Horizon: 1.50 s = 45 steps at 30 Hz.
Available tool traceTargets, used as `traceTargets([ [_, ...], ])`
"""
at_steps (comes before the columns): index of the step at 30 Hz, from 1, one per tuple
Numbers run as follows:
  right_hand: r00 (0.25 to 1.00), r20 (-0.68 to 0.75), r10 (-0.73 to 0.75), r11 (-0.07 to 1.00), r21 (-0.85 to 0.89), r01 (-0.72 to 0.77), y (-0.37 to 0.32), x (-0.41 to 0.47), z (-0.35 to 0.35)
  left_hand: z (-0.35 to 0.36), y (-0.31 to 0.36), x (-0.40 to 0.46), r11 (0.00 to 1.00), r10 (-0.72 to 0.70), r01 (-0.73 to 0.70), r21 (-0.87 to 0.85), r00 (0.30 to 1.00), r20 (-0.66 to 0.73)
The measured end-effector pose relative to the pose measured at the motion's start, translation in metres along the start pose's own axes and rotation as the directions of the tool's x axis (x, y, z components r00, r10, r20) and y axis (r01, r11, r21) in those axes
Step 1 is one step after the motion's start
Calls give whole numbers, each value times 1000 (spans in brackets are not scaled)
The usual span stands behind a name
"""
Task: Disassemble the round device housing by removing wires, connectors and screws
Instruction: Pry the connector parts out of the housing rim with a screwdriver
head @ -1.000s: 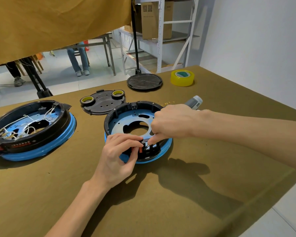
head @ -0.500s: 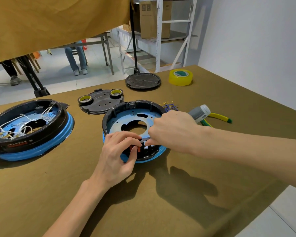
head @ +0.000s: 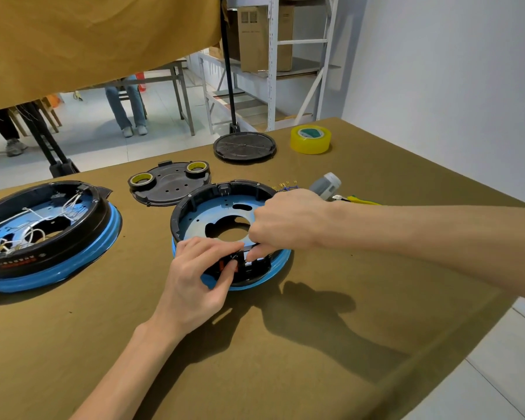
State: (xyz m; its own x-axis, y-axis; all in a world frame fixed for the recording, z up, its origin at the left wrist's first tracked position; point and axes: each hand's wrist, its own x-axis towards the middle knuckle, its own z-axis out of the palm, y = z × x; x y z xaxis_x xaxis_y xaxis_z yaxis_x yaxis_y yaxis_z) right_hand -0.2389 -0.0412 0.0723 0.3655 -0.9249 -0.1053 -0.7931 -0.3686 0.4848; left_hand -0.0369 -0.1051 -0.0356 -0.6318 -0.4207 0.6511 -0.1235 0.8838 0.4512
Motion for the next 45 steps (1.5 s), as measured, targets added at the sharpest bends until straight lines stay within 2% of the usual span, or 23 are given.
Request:
traceTargets([
  [3, 996, 21, -92, 996, 12, 92, 2, 10, 0, 0, -1, 1, 1000, 24, -24, 4, 1000, 8],
  [6, 992, -29, -126, 992, 18, 127, 7, 9, 6, -2, -4, 0, 999, 34, -34, -2, 999, 18],
  [10, 989, -107, -102, 993, 42, 107, 8, 4, 24, 0, -5, -1, 1000, 19, -19, -6, 1000, -5],
  [18, 984, -177, -16, 985, 167, 46, 5, -2, 37, 2, -4, -1, 1000, -8, 8, -22, 1000, -28],
  [21, 970, -239, 46, 971, 238, 13, -2, -11, 45, 3, -2, -2, 1000, -14, 13, -25, 999, -35],
  [24, 930, -323, 174, 942, 330, -61, -3, -32, 55, 4, -2, -3, 999, -22, 21, -34, 999, -47],
  [28, 789, -468, 397, 867, 473, -155, -12, -66, 74, 5, 0, -3, 999, -40, 37, -38, 997, -62],
  [30, 767, -414, 490, 805, 552, -216, -21, -80, 85, 6, 2, -3, 998, -50, 47, -40, 996, -76],
  [34, 858, -154, 489, 739, 596, -314, -33, -87, 106, 7, 3, -4, 998, -61, 58, -39, 995, -84],
  [40, 859, -177, 481, 634, 747, -201, -25, -75, 106, 8, 3, -4, 998, -57, 55, -31, 995, -79],
  [42, 853, -240, 463, 668, 727, -158, -29, -72, 103, 8, 1, -4, 998, -60, 58, -33, 995, -81],
  [45, 764, -421, 488, 743, 660, -111, -44, -63, 93, 8, 1, -4, 997, -72, 69, -37, 995, -71],
])
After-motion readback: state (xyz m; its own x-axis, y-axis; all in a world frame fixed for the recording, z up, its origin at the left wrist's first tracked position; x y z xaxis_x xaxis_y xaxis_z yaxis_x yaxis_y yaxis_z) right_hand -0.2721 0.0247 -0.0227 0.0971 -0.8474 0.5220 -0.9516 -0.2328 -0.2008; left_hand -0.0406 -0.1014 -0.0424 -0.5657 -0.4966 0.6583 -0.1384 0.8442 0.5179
